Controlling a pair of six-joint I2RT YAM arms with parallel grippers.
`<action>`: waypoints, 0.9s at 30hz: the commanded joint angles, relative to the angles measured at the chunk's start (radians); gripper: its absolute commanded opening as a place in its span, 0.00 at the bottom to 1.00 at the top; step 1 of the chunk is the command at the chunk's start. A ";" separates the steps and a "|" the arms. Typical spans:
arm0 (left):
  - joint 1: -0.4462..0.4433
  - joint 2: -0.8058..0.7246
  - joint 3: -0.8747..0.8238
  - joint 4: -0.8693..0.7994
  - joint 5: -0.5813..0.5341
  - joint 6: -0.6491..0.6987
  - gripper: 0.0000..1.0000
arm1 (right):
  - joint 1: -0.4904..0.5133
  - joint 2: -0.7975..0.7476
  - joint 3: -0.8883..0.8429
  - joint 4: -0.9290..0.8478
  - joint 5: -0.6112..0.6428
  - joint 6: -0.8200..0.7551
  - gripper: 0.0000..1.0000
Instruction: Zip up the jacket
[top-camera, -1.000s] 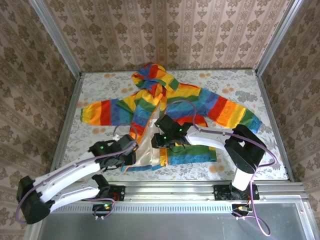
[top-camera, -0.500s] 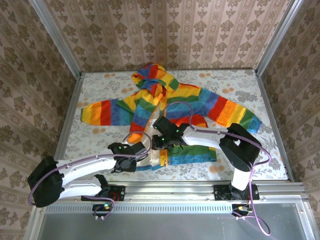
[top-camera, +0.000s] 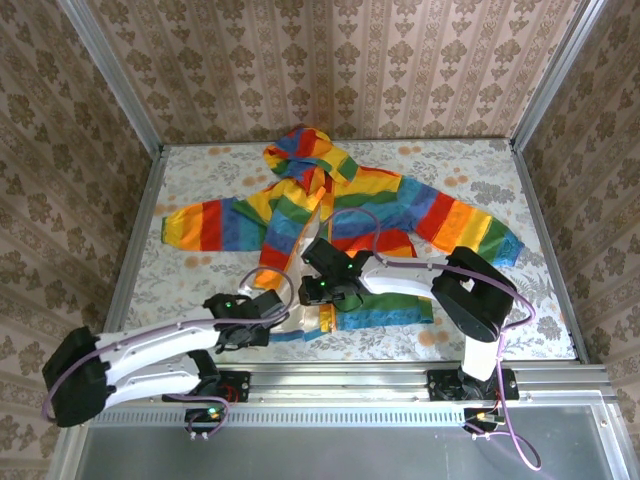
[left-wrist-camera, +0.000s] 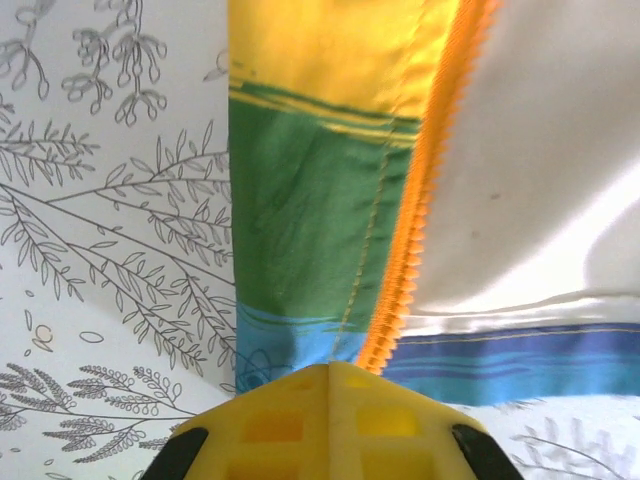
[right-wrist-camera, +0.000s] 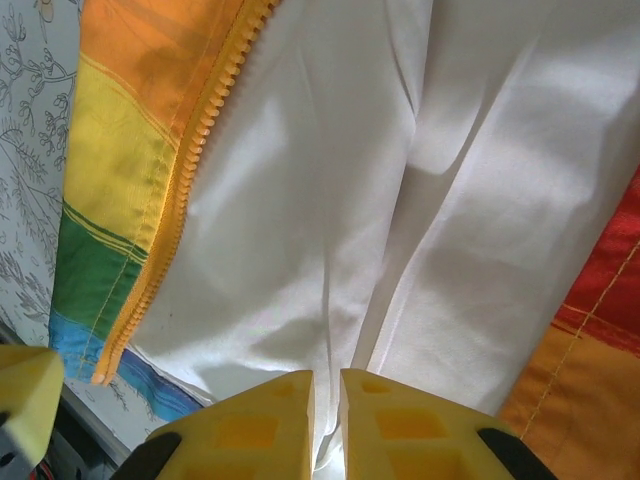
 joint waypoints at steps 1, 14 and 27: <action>0.015 -0.108 0.015 -0.030 0.019 -0.012 0.00 | 0.002 -0.002 0.008 0.034 0.000 0.033 0.15; 0.075 -0.262 -0.067 -0.082 -0.008 -0.132 0.32 | -0.016 -0.071 -0.025 0.073 -0.003 0.074 0.23; 0.054 0.047 -0.089 0.074 0.109 -0.070 0.07 | -0.008 -0.034 -0.023 0.085 -0.034 0.085 0.19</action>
